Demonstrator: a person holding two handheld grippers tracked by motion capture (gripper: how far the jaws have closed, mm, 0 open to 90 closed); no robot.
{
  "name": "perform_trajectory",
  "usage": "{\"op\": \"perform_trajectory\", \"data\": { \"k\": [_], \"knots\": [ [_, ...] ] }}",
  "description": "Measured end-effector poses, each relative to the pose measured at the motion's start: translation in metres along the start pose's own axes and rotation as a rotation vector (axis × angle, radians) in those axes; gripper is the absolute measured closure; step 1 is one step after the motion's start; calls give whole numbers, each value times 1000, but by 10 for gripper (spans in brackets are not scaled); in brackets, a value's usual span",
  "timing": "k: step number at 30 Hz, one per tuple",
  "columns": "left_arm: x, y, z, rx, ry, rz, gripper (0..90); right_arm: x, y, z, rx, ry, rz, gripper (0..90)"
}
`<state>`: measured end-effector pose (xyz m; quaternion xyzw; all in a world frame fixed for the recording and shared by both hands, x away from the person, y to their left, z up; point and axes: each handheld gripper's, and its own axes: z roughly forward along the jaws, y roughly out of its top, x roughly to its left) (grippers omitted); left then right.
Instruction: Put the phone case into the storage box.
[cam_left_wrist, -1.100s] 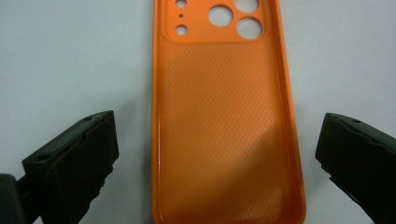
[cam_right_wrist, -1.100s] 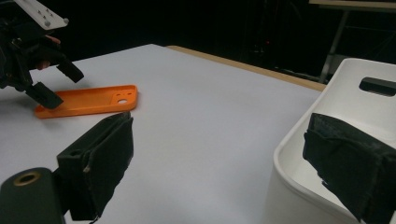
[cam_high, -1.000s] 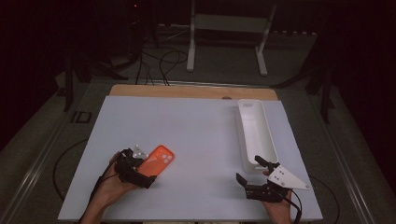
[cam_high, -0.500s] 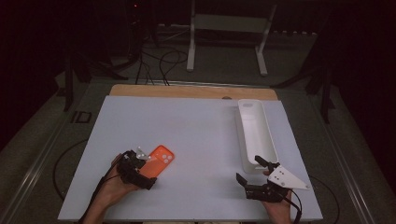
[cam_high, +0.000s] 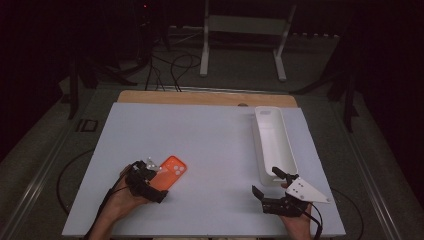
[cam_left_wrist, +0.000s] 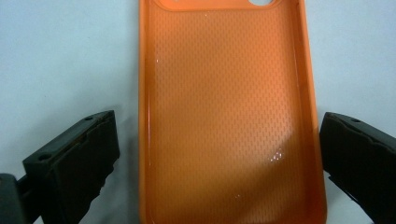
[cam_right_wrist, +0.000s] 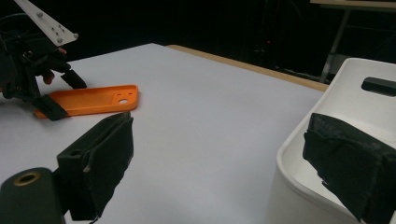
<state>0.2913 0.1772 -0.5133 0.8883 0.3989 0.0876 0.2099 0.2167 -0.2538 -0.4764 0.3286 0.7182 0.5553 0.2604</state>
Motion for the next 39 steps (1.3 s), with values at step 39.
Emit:
{"op": "perform_trajectory", "data": {
  "k": [39],
  "knots": [
    [-6,3,-14,-84,18,15,168,0,1,0,3,-3,-6,86]
  ]
}}
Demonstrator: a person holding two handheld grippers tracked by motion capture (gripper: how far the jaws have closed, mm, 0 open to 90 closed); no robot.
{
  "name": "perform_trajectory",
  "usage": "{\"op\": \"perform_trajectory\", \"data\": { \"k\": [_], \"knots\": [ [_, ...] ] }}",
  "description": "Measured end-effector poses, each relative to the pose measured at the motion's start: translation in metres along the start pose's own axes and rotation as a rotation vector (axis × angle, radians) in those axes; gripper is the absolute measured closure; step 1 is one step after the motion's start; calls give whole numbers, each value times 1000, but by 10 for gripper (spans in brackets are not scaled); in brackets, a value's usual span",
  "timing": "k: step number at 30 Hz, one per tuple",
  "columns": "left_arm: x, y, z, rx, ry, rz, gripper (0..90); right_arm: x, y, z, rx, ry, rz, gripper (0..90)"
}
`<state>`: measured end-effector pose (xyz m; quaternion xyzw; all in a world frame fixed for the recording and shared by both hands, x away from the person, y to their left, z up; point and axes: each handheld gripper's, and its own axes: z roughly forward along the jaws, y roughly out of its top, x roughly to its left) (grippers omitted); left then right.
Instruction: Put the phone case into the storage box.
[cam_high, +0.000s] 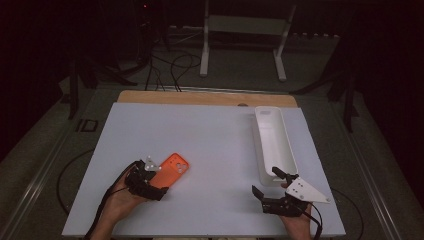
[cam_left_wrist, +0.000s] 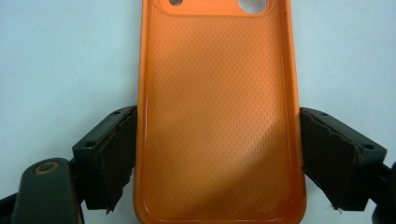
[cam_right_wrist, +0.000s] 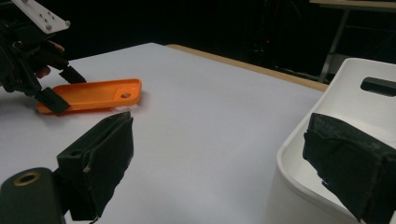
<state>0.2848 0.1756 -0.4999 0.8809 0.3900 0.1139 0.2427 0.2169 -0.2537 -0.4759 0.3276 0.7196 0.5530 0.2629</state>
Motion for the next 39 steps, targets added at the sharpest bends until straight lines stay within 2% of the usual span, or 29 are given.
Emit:
{"op": "perform_trajectory", "data": {
  "k": [15,24,27,39],
  "knots": [
    [-4,12,-13,-98,37,-3,167,1,2,3,10,-1,5,86],
    [-7,17,-16,-135,57,3,167,0,4,4,12,18,22,86],
    [-7,19,-18,-170,70,4,167,-1,5,6,18,32,34,85],
    [-10,30,-28,-251,88,26,167,-9,19,9,21,59,56,85]
  ]
}}
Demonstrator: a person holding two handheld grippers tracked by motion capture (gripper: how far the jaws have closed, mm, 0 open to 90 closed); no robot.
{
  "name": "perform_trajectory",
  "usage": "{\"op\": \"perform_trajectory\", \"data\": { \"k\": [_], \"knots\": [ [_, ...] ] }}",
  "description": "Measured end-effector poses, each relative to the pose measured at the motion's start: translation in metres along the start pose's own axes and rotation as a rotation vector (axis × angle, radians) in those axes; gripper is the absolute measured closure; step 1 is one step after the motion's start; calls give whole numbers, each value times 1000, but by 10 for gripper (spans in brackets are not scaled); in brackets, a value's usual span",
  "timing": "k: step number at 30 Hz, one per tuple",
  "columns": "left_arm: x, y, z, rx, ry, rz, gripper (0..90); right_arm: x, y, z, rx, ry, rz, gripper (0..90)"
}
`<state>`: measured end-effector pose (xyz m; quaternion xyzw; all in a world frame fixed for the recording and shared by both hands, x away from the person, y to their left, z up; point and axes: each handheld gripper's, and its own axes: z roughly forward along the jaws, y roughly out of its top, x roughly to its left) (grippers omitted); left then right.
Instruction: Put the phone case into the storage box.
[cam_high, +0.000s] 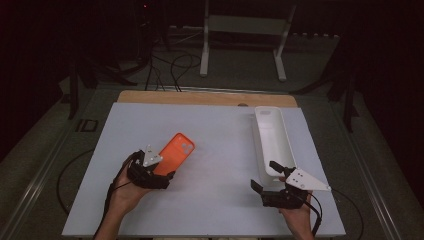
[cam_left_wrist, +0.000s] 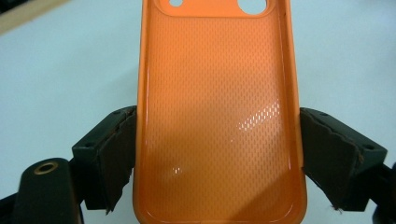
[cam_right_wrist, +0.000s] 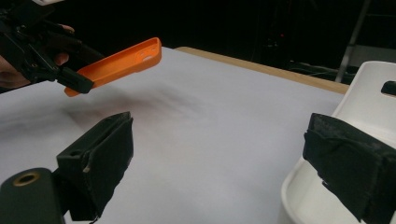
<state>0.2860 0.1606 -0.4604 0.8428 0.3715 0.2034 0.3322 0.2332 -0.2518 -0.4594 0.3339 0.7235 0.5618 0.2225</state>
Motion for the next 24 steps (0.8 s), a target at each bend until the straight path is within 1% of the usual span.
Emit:
{"op": "perform_trajectory", "data": {
  "k": [2,3,5,6,9,10,11,13,16,17,21,24],
  "knots": [
    [-1,2,-1,-18,-2,5,167,-2,2,0,-1,1,1,85],
    [-1,2,-1,-18,-2,5,167,-2,2,0,-1,1,1,85],
    [-2,5,-2,-30,6,12,167,-5,4,1,0,4,0,85],
    [-2,6,-3,-42,7,10,167,-5,4,1,1,3,-1,85],
    [-4,10,-5,-71,10,21,167,-8,6,2,0,9,6,85],
    [-4,10,-5,-71,10,21,167,-8,6,2,0,9,6,85],
    [-6,12,-6,-93,8,29,167,-12,9,4,-2,22,18,85],
    [-8,15,-6,-107,11,35,167,-14,10,6,-1,34,28,85],
    [-9,15,-6,-114,9,38,167,-15,11,7,2,41,33,85],
    [-11,18,-5,-119,6,42,167,-17,13,11,4,54,42,85],
    [-15,21,-3,-123,2,53,167,-17,17,16,13,66,49,85],
    [-18,25,-2,-129,-6,56,167,-18,21,20,16,75,62,85]
  ]
}}
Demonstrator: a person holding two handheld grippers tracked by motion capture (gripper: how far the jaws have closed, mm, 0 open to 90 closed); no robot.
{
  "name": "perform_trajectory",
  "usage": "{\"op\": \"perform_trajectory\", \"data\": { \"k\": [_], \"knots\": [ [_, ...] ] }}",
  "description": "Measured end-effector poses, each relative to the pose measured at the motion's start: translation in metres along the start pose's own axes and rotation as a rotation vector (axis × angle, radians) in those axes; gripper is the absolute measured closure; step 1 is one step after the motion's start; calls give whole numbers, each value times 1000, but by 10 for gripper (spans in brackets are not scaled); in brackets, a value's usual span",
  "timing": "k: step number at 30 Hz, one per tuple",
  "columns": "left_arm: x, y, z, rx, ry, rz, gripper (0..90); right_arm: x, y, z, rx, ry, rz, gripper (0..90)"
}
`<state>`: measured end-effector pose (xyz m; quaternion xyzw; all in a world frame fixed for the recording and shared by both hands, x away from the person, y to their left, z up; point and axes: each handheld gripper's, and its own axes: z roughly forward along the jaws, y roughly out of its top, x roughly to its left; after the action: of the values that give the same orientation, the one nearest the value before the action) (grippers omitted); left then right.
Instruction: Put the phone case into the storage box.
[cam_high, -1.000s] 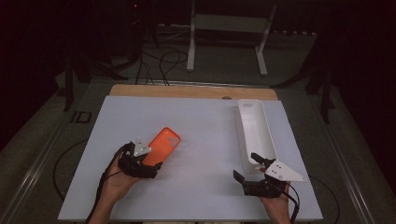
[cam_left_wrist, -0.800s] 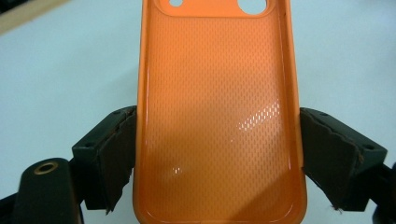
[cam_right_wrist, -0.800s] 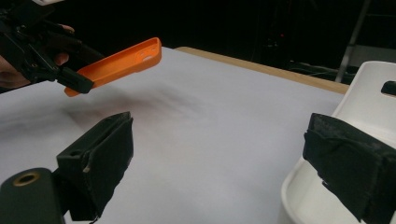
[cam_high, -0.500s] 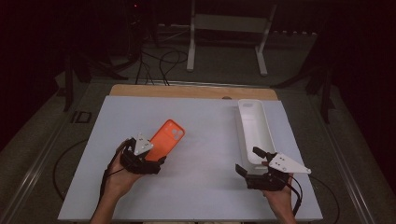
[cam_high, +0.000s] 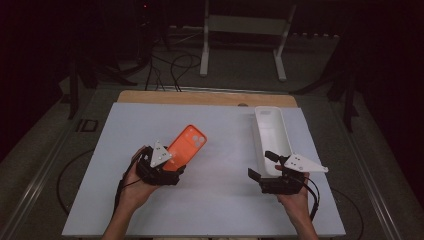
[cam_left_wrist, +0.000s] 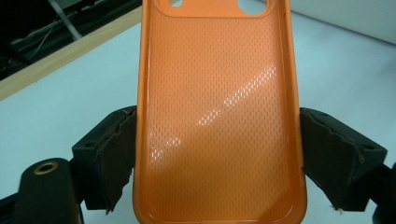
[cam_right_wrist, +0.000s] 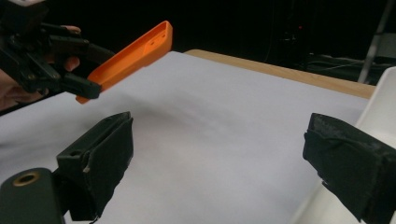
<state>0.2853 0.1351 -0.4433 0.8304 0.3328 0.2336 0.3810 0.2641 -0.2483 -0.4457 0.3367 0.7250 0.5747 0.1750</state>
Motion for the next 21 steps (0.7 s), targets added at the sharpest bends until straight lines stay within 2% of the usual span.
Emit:
{"op": "perform_trajectory", "data": {
  "k": [13,18,21],
  "knots": [
    [-11,15,8,-22,-31,47,167,1,19,23,48,36,20,86],
    [-15,20,11,-34,-45,54,166,1,25,33,75,39,41,86],
    [-18,22,13,-42,-52,58,166,3,26,39,76,57,61,86]
  ]
}}
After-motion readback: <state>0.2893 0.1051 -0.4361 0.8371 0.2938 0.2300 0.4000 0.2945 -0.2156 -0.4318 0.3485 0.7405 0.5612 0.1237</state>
